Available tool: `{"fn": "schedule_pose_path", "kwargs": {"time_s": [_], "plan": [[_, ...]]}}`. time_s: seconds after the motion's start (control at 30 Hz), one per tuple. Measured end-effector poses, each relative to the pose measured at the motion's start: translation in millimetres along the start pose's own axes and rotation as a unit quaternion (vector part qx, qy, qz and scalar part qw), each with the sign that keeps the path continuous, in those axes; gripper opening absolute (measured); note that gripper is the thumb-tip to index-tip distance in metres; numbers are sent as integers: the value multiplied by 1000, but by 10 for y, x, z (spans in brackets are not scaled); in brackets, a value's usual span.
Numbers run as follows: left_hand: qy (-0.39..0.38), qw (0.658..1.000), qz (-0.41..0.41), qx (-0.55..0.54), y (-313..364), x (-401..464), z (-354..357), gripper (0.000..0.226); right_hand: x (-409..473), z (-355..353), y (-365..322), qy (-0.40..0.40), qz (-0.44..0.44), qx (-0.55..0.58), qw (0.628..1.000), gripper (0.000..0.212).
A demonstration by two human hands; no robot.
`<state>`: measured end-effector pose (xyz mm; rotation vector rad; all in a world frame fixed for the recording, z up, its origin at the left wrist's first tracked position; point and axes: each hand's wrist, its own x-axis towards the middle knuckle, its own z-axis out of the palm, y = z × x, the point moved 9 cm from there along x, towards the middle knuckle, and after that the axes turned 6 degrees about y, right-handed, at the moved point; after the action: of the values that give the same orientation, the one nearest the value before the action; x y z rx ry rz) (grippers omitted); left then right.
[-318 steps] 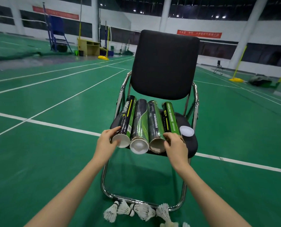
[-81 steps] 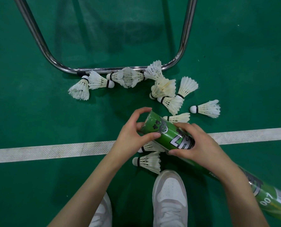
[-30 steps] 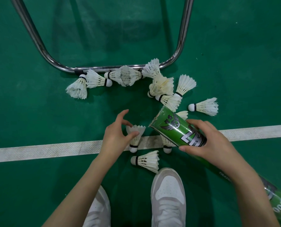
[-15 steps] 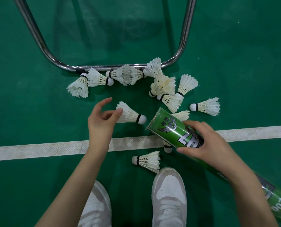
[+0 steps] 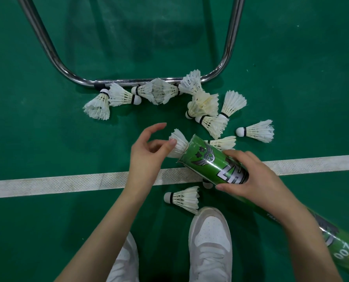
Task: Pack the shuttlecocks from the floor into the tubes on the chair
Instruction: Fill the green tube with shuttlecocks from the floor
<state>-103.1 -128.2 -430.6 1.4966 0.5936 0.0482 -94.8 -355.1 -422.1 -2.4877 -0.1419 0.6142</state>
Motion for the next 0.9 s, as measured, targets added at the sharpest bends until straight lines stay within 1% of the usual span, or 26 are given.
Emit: {"fn": "schedule_pose_path", "kwargs": {"time_s": [0.17,0.27,0.33,0.43,0.5,0.67,0.83,0.9], "plan": [[-87,996,8,21,-56,-188,293,28,9,40,-41,-12,-10,2,1000,72],[-120,993,-7,4,-86,-289,389,36,22,56,-72,-15,-21,-2,1000,73],[-126,992,-7,22,-75,-293,389,45,26,47,-73,-12,-21,-2,1000,73],[-126,990,15,62,-22,-268,371,59,22,35,-85,-8,-20,-2,1000,73],[-124,989,24,71,1,-255,360,63,24,39,-97,-8,-20,-2,1000,74],[-140,986,18,84,-33,-204,340,71,26,48,-101,-12,-23,-12,1000,75],[-208,978,-16,14,-82,-219,445,72,5,71,-93,-17,-26,-14,999,76],[-217,976,-20,4,-105,-225,455,71,3,73,-92,-17,-25,-18,999,77]]}}
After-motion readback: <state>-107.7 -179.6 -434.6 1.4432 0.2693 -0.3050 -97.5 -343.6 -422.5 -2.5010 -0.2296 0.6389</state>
